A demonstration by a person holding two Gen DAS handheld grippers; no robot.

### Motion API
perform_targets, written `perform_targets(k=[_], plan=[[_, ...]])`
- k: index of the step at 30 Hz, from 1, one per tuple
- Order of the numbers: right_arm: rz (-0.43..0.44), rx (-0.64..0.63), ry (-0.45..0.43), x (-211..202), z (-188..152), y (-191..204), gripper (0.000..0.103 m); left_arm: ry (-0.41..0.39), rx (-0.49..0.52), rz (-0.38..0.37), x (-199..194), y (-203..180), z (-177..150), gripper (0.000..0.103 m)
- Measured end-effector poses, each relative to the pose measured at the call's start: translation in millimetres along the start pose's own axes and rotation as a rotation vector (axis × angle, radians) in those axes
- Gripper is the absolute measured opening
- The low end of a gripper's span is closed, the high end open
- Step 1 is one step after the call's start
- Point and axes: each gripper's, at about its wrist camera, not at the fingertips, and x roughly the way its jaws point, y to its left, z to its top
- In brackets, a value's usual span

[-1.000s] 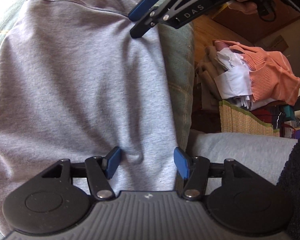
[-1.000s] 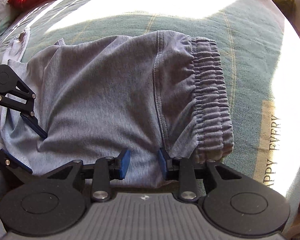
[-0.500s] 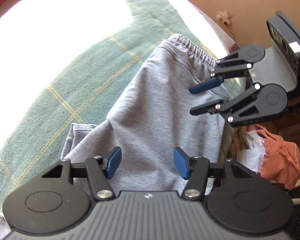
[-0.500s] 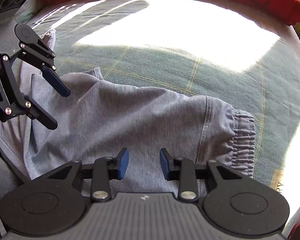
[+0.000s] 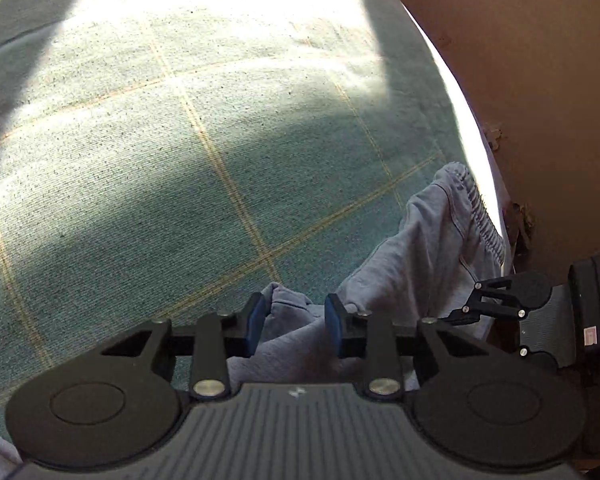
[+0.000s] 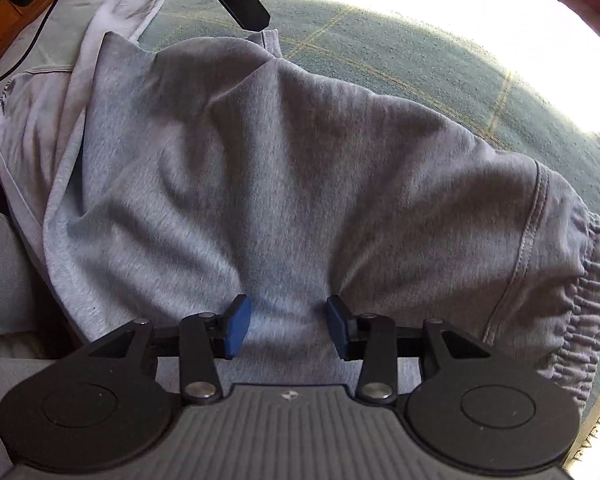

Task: Fold clothes

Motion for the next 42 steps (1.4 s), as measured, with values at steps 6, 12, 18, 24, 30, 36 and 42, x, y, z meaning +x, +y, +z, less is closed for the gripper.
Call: perform_targets(k=[6, 12, 18, 24, 30, 36, 42], plan=[[0.005, -0.011, -0.006, 4.0, -3.3, 2.1, 0.049, 0.066, 0.033, -0.052, 15.6, 9.6, 3.2, 0.029], [0.008, -0.029, -0.021, 4.6, -9.2, 1.9, 0.05, 0.106, 0.043, -0.093, 33.2, 11.6, 10.2, 0.018], [-0.017, -0.039, 0.002, 2.4, -3.6, 6.7, 0.05, -0.045, -0.03, -0.078, 9.8, 12.5, 3.7, 0.004], [-0.064, -0.062, 0.032, -7.8, 2.1, 13.4, 0.054, -0.154, -0.173, -0.063, 3.4, 26.2, -19.6, 0.004], [-0.143, 0.074, -0.047, -47.1, 5.6, -28.1, 0.055, -0.255, -0.334, -0.056, -1.2, 54.6, -32.5, 0.0], [-0.247, 0.314, -0.145, -81.9, -0.6, -102.5, 0.059, -0.35, -0.281, -0.028, -22.0, 45.1, -34.7, 0.0], [-0.262, 0.58, -0.202, -88.0, -44.5, -145.5, 0.06, -0.319, 0.035, 0.025, -15.9, -14.6, -39.5, 0.0]])
